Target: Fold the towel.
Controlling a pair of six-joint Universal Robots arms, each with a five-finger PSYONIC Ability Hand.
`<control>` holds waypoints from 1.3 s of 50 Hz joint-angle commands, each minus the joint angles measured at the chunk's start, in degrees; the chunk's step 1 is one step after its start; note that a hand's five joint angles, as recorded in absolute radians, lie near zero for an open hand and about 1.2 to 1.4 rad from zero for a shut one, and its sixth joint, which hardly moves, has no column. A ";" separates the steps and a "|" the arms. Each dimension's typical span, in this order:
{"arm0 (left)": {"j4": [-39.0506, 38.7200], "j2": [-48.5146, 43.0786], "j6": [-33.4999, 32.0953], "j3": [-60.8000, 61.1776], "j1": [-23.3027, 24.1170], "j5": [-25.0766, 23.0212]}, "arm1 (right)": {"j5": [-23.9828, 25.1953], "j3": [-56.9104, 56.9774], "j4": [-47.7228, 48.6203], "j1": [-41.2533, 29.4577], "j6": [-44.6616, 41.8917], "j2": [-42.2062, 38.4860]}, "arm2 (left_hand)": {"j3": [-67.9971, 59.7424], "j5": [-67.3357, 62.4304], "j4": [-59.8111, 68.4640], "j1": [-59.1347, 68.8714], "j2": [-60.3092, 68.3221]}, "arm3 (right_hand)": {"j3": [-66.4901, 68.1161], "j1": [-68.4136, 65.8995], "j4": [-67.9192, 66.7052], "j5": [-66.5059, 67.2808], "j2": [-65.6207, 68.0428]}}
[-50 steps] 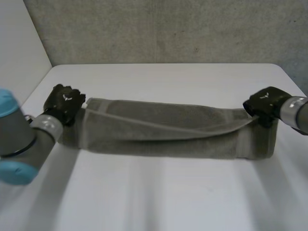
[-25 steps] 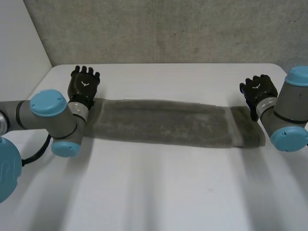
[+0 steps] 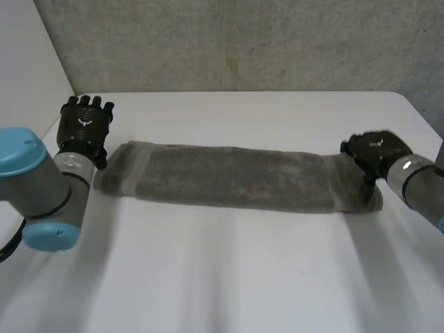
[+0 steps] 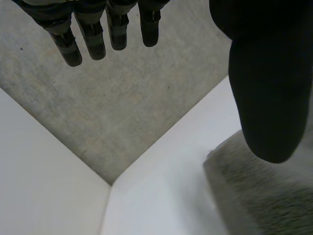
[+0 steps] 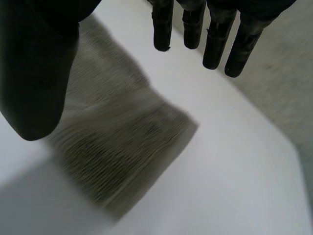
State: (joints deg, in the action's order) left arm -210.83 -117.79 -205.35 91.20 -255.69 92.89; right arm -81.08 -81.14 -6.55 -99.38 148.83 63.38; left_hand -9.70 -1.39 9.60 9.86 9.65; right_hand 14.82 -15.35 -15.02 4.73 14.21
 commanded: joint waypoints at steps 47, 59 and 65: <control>0.34 7.57 21.66 10.67 -3.85 -6.67 | 1.98 3.62 8.66 20.90 -14.53 -2.56 | -0.34 1.34 0.45 0.19 0.40 | 65.18 -64.65 -64.98 65.27 65.79; 0.34 7.92 21.57 11.46 -3.68 -6.75 | -0.04 15.03 8.92 -7.00 -15.85 -2.21 | -0.34 1.34 0.45 0.19 0.40 | 65.18 -64.65 -64.98 65.27 65.79; 0.34 7.92 21.57 11.46 -3.68 -6.75 | 0.13 16.80 12.60 -23.98 -16.73 -9.39 | -0.34 1.34 0.45 0.19 0.40 | 65.18 -64.65 -64.98 65.27 65.79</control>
State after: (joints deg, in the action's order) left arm -210.50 -109.89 -183.78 102.65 -259.38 86.13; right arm -81.06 -66.15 2.46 -106.23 132.13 60.52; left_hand -9.70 -1.32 9.54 9.79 9.56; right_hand 76.78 -75.96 -76.41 66.03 75.08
